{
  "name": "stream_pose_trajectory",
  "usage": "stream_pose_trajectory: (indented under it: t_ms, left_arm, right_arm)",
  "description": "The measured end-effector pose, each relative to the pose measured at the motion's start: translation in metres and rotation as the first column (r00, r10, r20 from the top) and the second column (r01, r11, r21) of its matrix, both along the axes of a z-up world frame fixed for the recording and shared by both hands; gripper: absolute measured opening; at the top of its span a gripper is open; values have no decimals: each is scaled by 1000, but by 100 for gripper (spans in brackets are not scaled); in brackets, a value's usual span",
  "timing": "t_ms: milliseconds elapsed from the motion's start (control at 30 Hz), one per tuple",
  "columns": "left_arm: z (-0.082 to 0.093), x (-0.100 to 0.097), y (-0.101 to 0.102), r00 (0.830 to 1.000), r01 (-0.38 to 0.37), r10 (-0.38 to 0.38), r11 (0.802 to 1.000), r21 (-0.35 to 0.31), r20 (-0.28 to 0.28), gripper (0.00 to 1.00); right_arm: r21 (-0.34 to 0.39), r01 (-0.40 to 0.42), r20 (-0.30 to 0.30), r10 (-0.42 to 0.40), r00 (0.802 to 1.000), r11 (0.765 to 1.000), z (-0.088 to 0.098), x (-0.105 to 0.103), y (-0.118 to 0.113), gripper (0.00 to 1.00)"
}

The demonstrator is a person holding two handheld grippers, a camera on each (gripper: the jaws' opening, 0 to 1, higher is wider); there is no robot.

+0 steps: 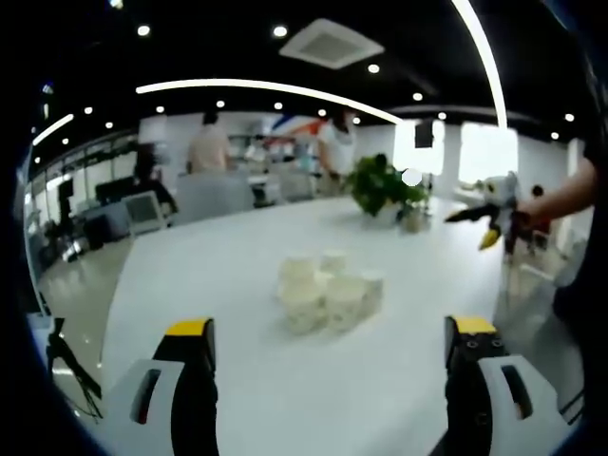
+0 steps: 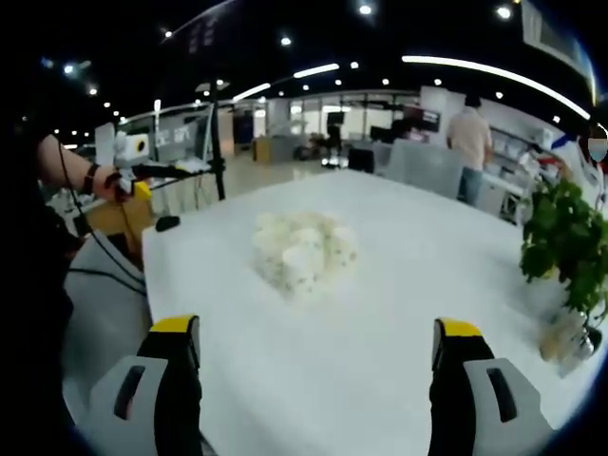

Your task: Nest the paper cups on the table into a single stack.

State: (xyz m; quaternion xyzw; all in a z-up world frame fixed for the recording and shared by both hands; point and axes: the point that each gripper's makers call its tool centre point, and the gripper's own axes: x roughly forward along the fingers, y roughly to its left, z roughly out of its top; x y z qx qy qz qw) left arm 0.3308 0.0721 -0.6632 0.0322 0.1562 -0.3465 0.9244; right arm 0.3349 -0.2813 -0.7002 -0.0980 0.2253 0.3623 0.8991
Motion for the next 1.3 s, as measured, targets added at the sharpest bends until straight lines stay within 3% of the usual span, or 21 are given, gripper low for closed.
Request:
stream_pose_trajectory:
  t_ms: [1300]
  left_arm:
    - [-3,0,3,1000,6,-6,1000,-2,6,100]
  right_arm:
    - [21,9,-7,-9,1000,1000,-1,-4,2,100]
